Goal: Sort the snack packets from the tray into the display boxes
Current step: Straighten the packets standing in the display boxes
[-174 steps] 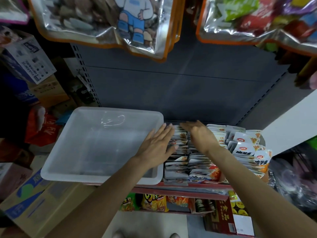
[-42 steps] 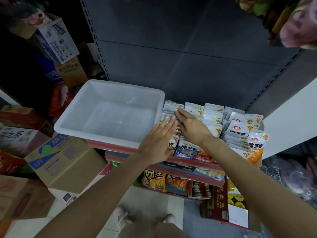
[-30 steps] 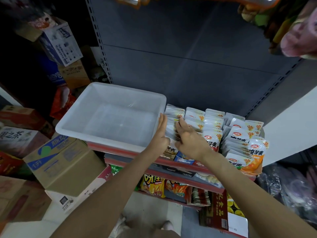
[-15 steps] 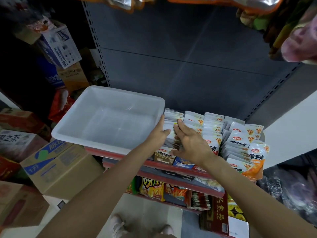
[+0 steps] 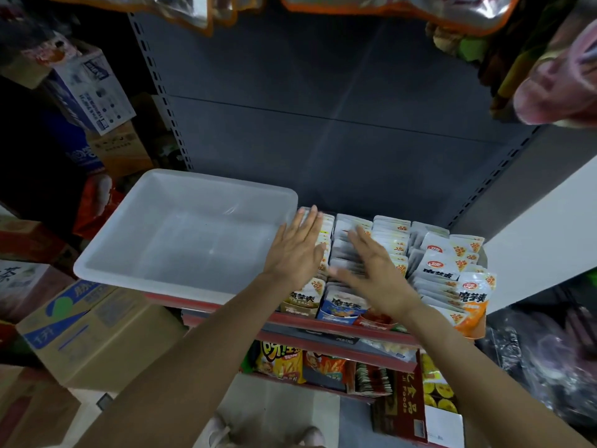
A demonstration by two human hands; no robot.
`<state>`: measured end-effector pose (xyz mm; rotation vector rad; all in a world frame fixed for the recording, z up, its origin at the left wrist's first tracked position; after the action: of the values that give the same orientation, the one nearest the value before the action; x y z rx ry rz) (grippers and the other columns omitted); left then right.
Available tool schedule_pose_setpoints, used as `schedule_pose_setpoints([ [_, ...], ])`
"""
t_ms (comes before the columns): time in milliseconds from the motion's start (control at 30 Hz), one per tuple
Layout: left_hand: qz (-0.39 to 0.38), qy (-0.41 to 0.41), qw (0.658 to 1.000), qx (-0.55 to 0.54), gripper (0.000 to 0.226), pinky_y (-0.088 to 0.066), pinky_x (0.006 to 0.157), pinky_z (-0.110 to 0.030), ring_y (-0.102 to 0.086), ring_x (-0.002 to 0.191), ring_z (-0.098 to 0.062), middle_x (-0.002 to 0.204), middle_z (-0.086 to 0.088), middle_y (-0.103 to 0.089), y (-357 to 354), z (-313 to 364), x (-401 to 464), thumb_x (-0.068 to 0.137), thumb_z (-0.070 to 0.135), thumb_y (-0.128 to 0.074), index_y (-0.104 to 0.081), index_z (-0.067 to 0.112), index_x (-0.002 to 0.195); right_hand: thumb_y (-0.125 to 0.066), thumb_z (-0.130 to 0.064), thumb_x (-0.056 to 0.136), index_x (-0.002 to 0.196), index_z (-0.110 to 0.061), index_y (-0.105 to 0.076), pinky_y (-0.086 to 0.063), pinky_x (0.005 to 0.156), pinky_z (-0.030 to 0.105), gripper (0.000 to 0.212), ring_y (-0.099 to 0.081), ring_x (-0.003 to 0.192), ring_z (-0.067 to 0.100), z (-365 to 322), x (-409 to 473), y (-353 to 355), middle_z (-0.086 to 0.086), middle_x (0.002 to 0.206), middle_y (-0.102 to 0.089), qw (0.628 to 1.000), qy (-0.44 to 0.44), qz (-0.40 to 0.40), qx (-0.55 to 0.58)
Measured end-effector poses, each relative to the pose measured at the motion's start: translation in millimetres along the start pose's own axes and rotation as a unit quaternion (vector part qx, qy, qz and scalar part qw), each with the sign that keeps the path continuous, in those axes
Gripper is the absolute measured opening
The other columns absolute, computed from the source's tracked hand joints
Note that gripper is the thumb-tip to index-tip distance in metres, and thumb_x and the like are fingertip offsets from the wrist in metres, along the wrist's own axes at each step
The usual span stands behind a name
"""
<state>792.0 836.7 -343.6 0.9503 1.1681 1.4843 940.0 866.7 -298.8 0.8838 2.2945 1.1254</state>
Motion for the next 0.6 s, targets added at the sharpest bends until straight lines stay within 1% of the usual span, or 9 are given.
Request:
schedule_pose_setpoints([
  [67,0.02,-0.013,1.0,0.012,0.056,0.004,0.117,-0.034,0.009,0.146,-0.015,0.159,0.0,0.005,0.3,0.2,-5.2,0.101,0.04,-0.014,-0.001,0.017,0.151,-0.046,-0.045,0.094,0.145,-0.017,-0.032,-0.02,0.114,0.027,0.06,-0.022,0.142,0.015,10.9,3.9,18.1,0.0,0.153,-0.028,0.997,-0.023,0.07,0.024],
  [133,0.046,-0.052,0.997,0.019,0.063,0.004,0.116,-0.031,-0.001,0.146,-0.015,0.158,-0.002,-0.007,3.9,2.8,-11.7,0.096,0.048,-0.005,-0.011,0.016,0.15,-0.046,-0.031,0.097,0.14,-0.014,-0.041,-0.029,0.108,0.029,0.047,-0.035,0.135,0.02,22.6,9.6,33.5,0.005,0.146,-0.04,0.994,-0.046,0.104,-0.001],
  [200,0.059,-0.103,0.993,0.014,0.068,-0.001,0.116,-0.033,-0.013,0.145,-0.017,0.156,-0.004,-0.02,8.5,7.0,-16.0,0.093,0.051,-0.006,-0.024,0.015,0.148,-0.048,-0.023,0.097,0.138,-0.013,-0.044,-0.032,0.106,0.029,0.042,-0.039,0.132,0.023,32.5,15.2,42.0,0.007,0.144,-0.044,0.993,-0.059,0.096,-0.029],
  [267,0.052,-0.128,0.99,0.024,0.069,-0.002,0.115,-0.034,-0.018,0.144,-0.017,0.155,-0.002,-0.024,11.2,8.2,-16.2,0.092,0.053,-0.009,-0.028,0.016,0.147,-0.049,-0.02,0.097,0.137,-0.013,-0.046,-0.035,0.104,0.03,0.041,-0.043,0.129,0.025,38.4,19.8,46.6,0.008,0.142,-0.045,0.993,-0.059,0.089,-0.047],
  [333,0.052,-0.114,0.992,-0.006,0.068,-0.004,0.115,-0.031,-0.023,0.142,-0.016,0.153,0.0,-0.03,15.1,7.3,-12.5,0.09,0.051,-0.011,-0.033,0.017,0.145,-0.049,-0.018,0.096,0.136,-0.013,-0.048,-0.036,0.103,0.03,0.04,-0.045,0.127,0.026,41.2,25.3,48.3,0.009,0.14,-0.047,0.993,-0.051,0.086,-0.065],
  [400,0.067,-0.082,0.991,-0.079,0.056,-0.013,0.115,-0.031,-0.03,0.138,-0.017,0.148,-0.001,-0.039,19.8,5.7,-5.3,0.093,0.042,-0.026,-0.04,0.017,0.141,-0.049,-0.018,0.096,0.135,-0.013,-0.049,-0.037,0.103,0.032,0.039,-0.045,0.126,0.026,42.9,32.2,46.8,0.009,0.138,-0.049,0.992,-0.046,0.081,-0.082],
  [433,0.076,-0.069,0.989,-0.107,0.05,-0.017,0.114,-0.032,-0.032,0.137,-0.018,0.146,-0.001,-0.041,22.2,5.9,-1.3,0.094,0.035,-0.036,-0.042,0.017,0.14,-0.049,-0.019,0.096,0.135,-0.014,-0.049,-0.038,0.102,0.034,0.039,-0.045,0.125,0.026,43.4,36.5,45.6,0.009,0.137,-0.05,0.992,-0.044,0.077,-0.092],
  [500,0.074,-0.06,0.988,-0.119,0.047,-0.017,0.114,-0.033,-0.028,0.139,-0.018,0.149,-0.001,-0.036,24.9,8.5,5.7,0.095,0.025,-0.045,-0.041,0.019,0.141,-0.049,-0.02,0.096,0.134,-0.015,-0.05,-0.041,0.101,0.038,0.038,-0.044,0.123,0.026,42.3,45.0,42.7,0.009,0.134,-0.054,0.99,-0.039,0.064,-0.117],
  [600,0.043,-0.068,0.993,-0.085,0.049,-0.012,0.115,-0.03,-0.02,0.142,-0.016,0.153,0.002,-0.027,20.9,11.3,13.8,0.096,0.026,-0.045,-0.035,0.021,0.144,-0.05,-0.019,0.095,0.133,-0.015,-0.05,-0.043,0.097,0.039,0.038,-0.044,0.122,0.026,35.7,57.8,40.7,0.009,0.128,-0.056,0.986,-0.025,0.047,-0.16],
])
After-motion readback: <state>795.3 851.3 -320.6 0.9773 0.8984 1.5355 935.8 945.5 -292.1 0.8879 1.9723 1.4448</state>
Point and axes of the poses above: each hand's wrist, its own x-axis towards the middle knuckle, its own y-axis out of the back of the hand, z = x × y, the point moved 4 cm from there along x, towards the middle knuckle
